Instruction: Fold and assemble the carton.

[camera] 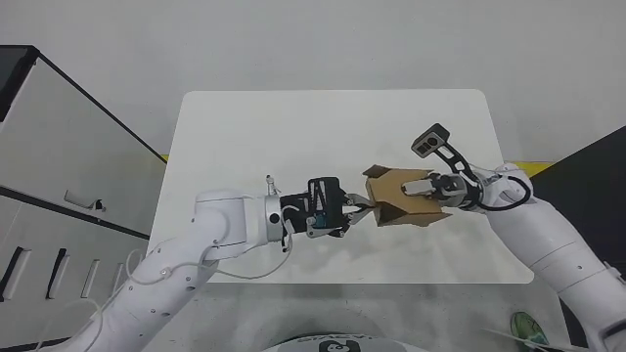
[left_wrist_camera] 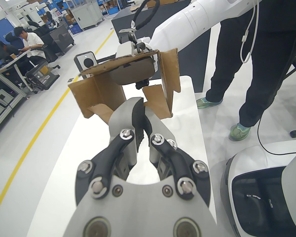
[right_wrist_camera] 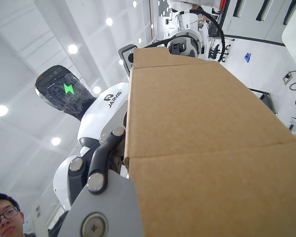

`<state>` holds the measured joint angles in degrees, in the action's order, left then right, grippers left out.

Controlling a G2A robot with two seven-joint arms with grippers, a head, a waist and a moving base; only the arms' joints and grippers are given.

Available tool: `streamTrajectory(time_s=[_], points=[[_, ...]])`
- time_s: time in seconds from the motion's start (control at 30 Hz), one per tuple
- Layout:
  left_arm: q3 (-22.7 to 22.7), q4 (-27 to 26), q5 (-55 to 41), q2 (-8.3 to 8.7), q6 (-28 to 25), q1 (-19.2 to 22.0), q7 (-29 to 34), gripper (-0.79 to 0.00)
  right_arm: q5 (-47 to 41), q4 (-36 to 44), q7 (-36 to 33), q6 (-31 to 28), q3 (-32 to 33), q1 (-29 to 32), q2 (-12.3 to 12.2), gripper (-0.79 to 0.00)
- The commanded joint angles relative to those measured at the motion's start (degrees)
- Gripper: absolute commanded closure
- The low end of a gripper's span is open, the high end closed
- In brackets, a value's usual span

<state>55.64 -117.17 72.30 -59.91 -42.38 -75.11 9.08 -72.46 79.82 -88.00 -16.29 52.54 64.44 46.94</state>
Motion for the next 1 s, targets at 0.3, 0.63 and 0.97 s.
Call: streamTrajectory(time_s=[0.3,0.63,0.97], points=[[-1.47,-0.23,0.65,-0.22,-0.69,0.51,0.90,0.000,-0.37,0.06,0.00,0.01,-1.68,-0.28,0.66,0.000],[-1.93,-0.13,0.38,-0.36,-0.66,0.95,1.58,0.000,-0.76,-0.09,0.00,0.01,-3.25,-1.04,0.78,0.000],[-0.59,-0.03,-0.12,-0.19,-0.46,0.71,1.70,0.000,-1.06,-0.82,0.00,0.00,-2.56,-1.10,0.48,0.000]])
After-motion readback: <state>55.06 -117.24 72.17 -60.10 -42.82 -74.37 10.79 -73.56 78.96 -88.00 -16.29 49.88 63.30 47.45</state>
